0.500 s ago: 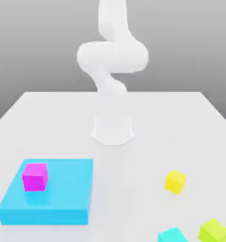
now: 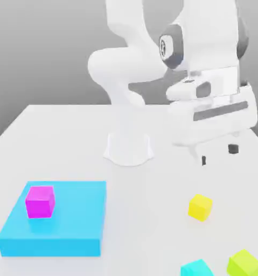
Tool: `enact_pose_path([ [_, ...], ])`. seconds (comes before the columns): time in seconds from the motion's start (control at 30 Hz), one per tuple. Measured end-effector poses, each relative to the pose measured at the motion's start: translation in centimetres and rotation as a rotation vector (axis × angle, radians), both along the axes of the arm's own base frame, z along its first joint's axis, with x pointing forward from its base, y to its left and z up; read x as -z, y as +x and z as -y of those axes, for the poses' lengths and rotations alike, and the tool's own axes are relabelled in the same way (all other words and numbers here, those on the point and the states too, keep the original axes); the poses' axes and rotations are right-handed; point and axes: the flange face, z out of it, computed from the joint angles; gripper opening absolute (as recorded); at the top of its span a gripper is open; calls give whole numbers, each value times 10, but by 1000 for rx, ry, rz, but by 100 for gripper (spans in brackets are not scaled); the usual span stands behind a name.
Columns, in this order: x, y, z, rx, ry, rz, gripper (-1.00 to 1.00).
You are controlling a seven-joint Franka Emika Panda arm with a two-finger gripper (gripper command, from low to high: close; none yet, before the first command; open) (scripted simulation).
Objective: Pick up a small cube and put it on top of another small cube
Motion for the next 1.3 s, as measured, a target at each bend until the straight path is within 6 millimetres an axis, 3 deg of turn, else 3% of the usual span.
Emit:
enact_pose_path([
  [0.17,94,-65,-19,-189,-96,-129,0],
  [0.37,152,-70,-16,-200,-106,-145,0],
  [0.4,161,-71,-16,-200,-105,-145,-100],
  [0.63,163,-71,-16,-200,-106,-146,-100],
  [0.87,108,-71,-16,-200,-108,-145,-100],
  [1.3,69,63,-58,180,-85,-161,-100],
])
